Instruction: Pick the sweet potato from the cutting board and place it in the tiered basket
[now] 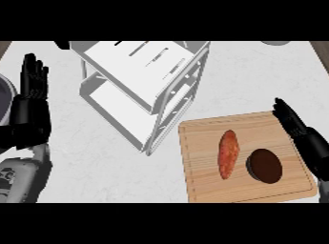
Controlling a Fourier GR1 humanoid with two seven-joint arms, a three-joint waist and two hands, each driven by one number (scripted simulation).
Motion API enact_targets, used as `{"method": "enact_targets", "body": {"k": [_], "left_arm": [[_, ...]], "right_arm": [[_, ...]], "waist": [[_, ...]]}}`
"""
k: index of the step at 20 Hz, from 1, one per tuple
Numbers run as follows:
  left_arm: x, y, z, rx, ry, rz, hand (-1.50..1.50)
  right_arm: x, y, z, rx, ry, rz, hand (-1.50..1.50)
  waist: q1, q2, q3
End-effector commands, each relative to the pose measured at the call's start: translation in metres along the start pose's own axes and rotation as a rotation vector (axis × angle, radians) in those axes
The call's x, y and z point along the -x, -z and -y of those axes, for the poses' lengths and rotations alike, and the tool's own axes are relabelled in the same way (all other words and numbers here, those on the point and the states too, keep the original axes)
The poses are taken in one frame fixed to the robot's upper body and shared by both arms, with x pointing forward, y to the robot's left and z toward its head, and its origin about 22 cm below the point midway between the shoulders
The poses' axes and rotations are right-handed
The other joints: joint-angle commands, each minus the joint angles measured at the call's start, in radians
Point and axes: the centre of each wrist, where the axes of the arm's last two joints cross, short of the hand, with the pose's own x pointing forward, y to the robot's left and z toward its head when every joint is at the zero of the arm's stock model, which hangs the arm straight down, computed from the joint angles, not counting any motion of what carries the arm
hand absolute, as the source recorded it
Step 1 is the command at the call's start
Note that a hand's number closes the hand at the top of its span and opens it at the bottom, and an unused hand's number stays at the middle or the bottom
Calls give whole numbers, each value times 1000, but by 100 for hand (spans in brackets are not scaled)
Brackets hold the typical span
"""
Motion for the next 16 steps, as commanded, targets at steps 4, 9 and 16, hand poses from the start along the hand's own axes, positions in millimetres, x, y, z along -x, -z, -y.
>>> {"method": "enact_targets", "body": {"k": [4, 9, 16], "left_arm": [[69, -73, -16, 51, 87, -389, 0], [93, -110, -24, 39, 103, -601, 0], [84, -118, -11, 153, 91, -627, 0]], "right_arm": [[-36, 1, 29, 484, -74, 101, 150], [7, -42, 63, 1129, 49, -194, -150], [-32, -71, -31, 1347, 100, -13, -150]], "waist": [[-23, -19, 21], [-116, -16, 22], [-23, -20, 23]]}}
